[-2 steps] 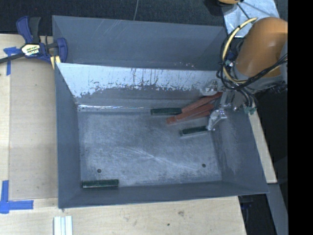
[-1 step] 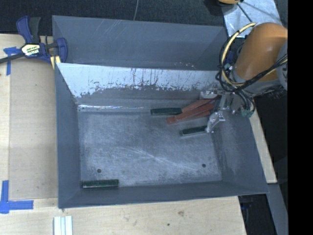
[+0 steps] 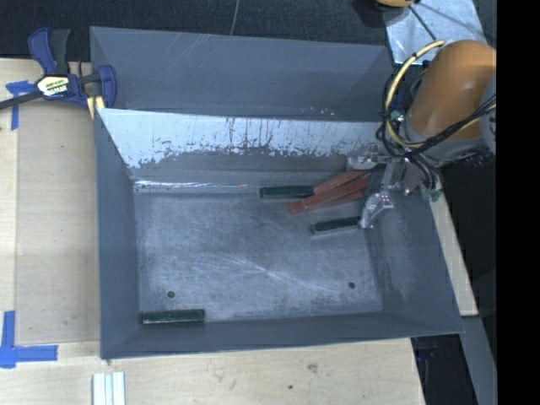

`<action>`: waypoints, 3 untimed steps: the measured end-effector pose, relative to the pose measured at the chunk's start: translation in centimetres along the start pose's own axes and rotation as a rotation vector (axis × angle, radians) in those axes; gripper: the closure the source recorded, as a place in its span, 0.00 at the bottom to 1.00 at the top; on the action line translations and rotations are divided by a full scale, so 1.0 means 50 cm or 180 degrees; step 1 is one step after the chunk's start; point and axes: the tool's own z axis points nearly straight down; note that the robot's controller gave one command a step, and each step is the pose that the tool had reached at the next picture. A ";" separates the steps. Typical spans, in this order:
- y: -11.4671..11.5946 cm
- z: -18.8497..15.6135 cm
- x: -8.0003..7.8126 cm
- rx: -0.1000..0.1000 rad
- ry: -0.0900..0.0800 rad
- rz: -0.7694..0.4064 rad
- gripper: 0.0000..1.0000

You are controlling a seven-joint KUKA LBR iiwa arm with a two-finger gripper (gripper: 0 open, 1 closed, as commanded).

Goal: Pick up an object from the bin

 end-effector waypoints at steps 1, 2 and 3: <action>0.005 0.105 -0.012 -0.0032 0.0028 0.0167 0.00; 0.006 0.102 -0.019 -0.0018 -0.0022 0.0146 1.00; 0.008 0.102 -0.020 -0.0020 -0.0026 0.0145 1.00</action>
Offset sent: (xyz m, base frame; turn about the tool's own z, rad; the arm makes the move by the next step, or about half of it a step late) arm 0.0022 -0.0086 -0.0643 0.0545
